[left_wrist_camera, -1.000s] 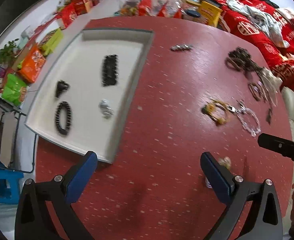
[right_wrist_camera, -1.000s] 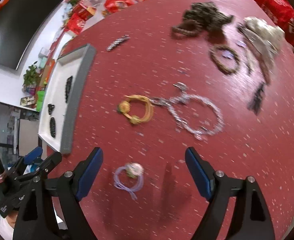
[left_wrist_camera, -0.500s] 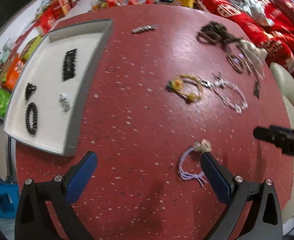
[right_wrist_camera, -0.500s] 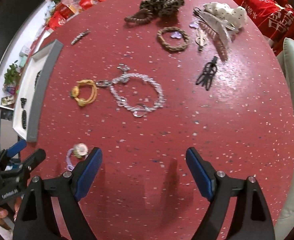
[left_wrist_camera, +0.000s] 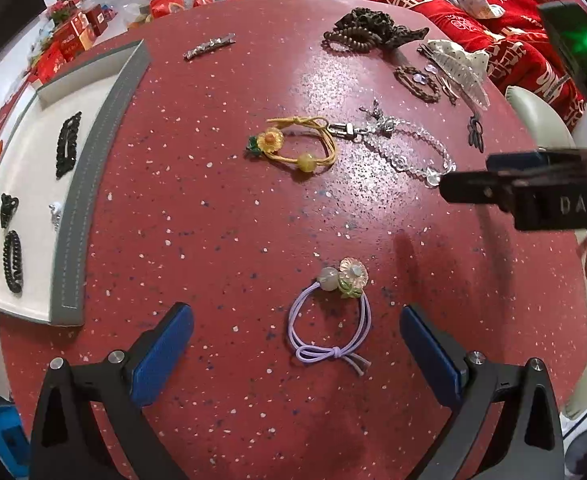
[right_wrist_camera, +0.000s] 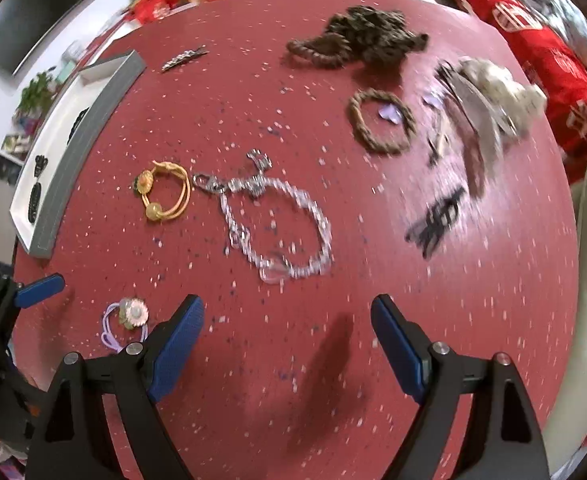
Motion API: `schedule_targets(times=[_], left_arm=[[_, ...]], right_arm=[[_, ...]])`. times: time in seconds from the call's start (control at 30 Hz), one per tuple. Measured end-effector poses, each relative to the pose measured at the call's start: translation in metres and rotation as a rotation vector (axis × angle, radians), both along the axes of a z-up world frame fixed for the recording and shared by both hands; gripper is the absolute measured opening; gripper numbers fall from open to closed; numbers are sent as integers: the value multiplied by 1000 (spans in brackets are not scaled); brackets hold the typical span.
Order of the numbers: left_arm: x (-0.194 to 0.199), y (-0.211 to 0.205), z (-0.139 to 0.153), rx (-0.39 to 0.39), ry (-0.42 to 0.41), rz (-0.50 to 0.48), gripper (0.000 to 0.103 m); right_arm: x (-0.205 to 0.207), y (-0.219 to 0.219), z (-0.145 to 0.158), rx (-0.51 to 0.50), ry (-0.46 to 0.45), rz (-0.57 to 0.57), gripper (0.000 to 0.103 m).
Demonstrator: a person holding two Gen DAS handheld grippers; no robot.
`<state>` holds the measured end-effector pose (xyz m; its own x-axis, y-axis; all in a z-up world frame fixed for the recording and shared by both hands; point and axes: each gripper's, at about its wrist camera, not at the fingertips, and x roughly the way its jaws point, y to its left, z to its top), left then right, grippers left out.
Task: Organize jewelry
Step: 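Move both tools back over the table toward the lavender hair tie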
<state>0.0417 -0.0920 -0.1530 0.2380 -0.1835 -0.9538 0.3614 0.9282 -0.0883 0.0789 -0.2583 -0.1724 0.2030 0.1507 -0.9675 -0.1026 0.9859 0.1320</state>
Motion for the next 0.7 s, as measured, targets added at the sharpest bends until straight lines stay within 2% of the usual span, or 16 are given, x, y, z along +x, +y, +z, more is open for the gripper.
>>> schedule_targets(times=[0.2,0.4,0.7], left_arm=[[0,-2,-10,16,9,14,103],[0,-7,-18,25,6,28,103],[-5,-15,-25,65,-27,33,103]], right_arm=[[12,6,-10,-28,-6,86,87],[23,19,-15,-98,-61,181,87],[43,39,-28,-135,-87,249,88]])
